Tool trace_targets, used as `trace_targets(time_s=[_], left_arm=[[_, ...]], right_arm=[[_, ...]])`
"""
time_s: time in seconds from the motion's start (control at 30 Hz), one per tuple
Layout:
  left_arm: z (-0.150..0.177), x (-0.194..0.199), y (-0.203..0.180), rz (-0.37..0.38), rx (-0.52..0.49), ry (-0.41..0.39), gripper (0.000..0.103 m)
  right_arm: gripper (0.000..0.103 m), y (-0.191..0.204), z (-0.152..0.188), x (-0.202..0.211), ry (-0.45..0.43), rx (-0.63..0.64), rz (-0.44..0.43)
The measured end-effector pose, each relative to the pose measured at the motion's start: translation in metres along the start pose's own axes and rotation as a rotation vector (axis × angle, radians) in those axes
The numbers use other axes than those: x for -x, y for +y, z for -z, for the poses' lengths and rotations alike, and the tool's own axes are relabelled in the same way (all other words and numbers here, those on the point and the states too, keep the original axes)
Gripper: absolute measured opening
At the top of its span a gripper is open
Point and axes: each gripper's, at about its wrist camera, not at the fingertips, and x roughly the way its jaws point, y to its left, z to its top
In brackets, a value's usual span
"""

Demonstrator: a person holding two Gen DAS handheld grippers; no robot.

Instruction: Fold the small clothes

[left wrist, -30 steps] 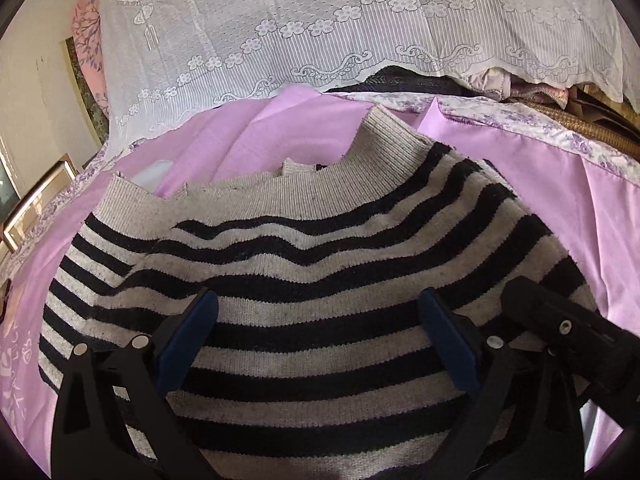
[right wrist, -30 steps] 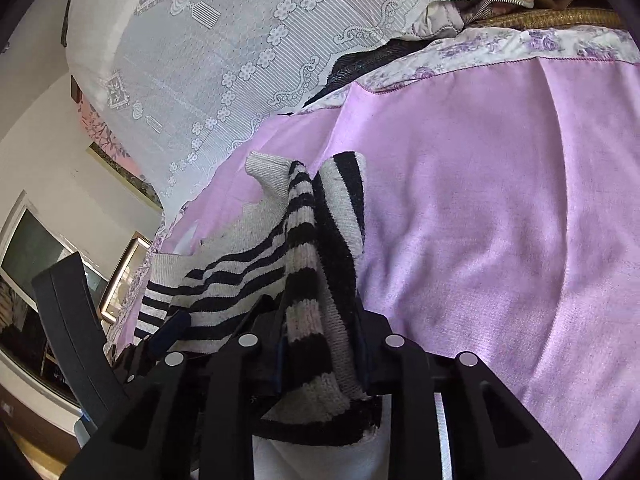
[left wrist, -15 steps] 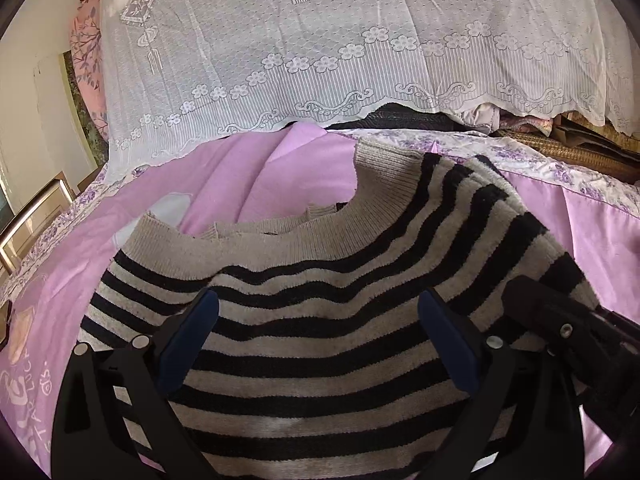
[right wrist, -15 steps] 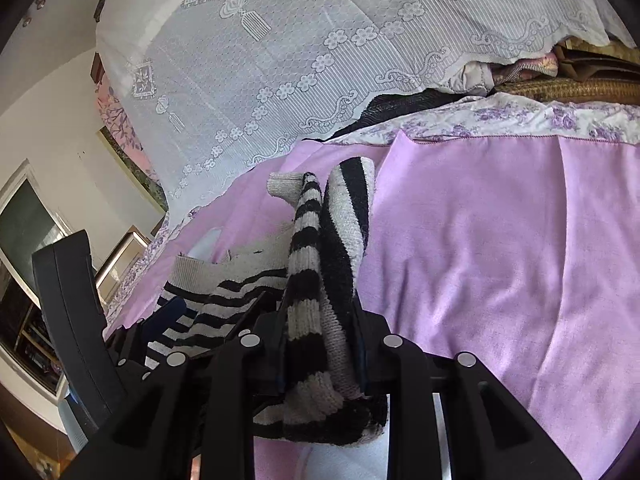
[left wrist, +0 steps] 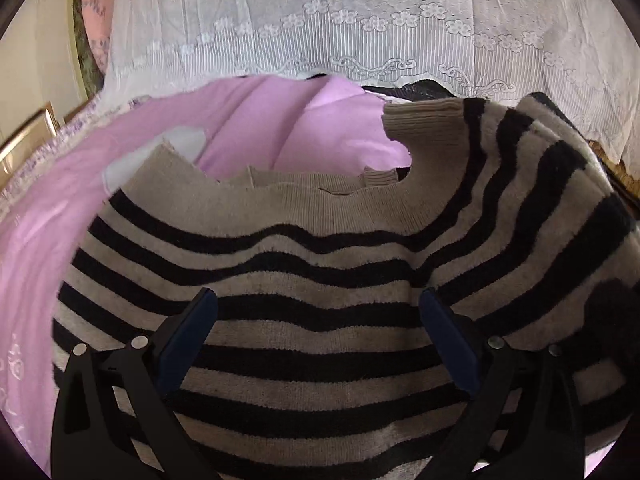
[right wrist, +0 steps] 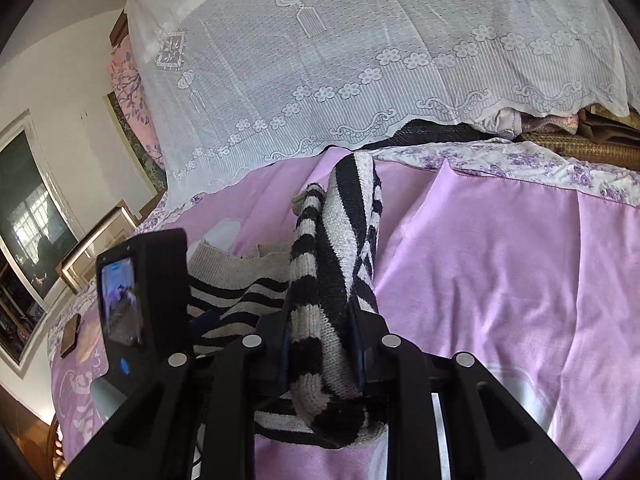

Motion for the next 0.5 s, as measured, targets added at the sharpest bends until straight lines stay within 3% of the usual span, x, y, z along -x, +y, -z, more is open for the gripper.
trace_targets(time_s=[0.2,0.5], left_arm=[[-0.011,0.005,0.032,0.062,0.061,-0.018,0.098],[-0.024,0.038,0.08,0.03,0.088,-0.124,0.089]], right_arm=[[0.024,0.026,0.001,0.002,-0.009,0.025,0.01],[0.023,0.091,-0.01,-0.002,-0.027,0.098,-0.015]])
